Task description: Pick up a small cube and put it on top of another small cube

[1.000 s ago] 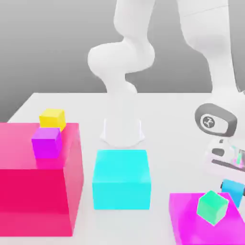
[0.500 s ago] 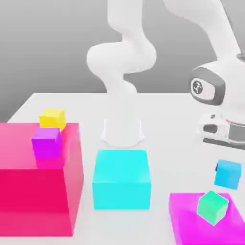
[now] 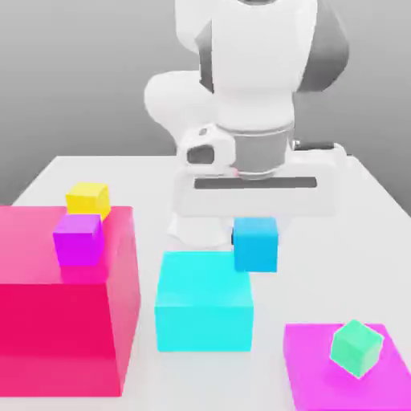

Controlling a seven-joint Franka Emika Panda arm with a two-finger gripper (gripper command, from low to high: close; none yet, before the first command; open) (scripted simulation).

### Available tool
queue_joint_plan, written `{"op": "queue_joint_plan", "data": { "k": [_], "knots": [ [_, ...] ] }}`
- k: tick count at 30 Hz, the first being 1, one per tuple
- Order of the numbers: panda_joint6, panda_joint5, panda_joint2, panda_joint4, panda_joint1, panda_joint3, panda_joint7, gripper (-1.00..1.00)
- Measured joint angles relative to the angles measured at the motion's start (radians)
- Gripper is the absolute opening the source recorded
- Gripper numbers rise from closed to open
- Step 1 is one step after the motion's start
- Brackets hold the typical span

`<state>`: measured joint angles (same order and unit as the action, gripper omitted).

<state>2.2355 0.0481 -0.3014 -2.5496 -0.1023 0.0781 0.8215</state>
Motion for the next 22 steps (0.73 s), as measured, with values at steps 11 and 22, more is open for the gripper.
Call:
{"op": "queue_joint_plan", "data": {
  "k": [11, 22],
  "knots": [
    [-0.226, -0.189, -0.272, -0.025, 0.17, 0.209, -0.446, -1.0],
    [-0.137, -0.304, -0.325, -0.155, 0.255, 0.312, -0.606, 1.0]
  ]
}}
